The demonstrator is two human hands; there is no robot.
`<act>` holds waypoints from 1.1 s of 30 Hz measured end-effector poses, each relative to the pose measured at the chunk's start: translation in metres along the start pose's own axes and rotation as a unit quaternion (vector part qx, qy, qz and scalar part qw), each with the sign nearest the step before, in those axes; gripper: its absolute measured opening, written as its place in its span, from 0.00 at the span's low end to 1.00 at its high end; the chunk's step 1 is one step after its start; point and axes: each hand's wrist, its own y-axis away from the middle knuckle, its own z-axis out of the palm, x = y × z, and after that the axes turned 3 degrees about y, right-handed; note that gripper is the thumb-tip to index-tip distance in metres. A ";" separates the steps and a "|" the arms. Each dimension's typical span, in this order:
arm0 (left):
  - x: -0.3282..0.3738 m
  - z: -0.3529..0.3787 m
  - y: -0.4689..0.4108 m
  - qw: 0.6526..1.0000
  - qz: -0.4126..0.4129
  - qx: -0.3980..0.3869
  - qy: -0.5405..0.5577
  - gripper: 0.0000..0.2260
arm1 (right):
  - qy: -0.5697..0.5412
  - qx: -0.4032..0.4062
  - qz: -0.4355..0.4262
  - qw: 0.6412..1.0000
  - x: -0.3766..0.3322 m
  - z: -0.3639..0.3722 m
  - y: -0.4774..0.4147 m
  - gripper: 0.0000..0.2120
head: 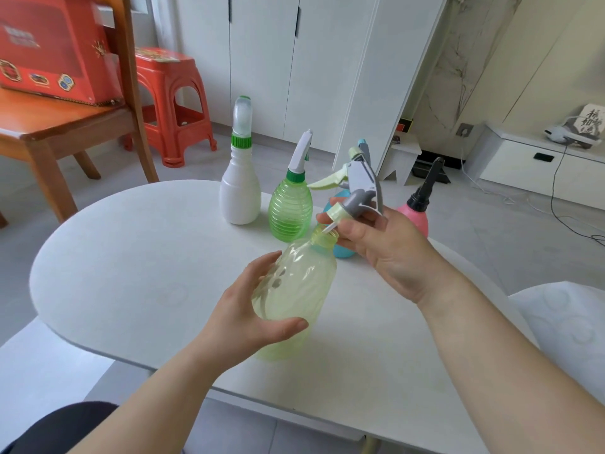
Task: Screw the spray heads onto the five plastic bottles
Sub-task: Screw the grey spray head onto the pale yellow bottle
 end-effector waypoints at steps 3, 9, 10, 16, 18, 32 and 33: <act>0.000 0.000 -0.002 1.000 -0.006 0.004 0.006 0.31 | 0.047 -0.021 -0.009 0.999 -0.001 -0.001 -0.004 0.22; -0.004 0.001 -0.004 1.000 -0.013 -0.001 0.005 0.32 | 0.169 -0.067 0.019 0.983 0.000 -0.009 -0.009 0.08; -0.004 0.002 -0.004 1.000 -0.014 -0.005 0.003 0.32 | 0.184 -0.067 0.018 0.981 0.002 -0.009 -0.009 0.08; -0.007 0.004 -0.006 1.000 -0.009 0.002 0.005 0.32 | 0.238 -0.087 0.019 0.967 0.002 -0.008 -0.011 0.10; -0.008 0.005 -0.005 1.000 -0.002 0.015 -0.012 0.32 | 0.261 -0.081 0.027 0.961 0.000 -0.007 -0.014 0.11; -0.011 0.008 -0.005 0.994 -0.069 -0.077 0.020 0.43 | 0.109 0.034 0.057 0.992 0.020 -0.009 -0.016 0.08; -0.012 0.004 -0.008 0.990 -0.091 -0.099 0.045 0.43 | 0.080 0.029 0.066 0.994 0.021 -0.011 -0.014 0.10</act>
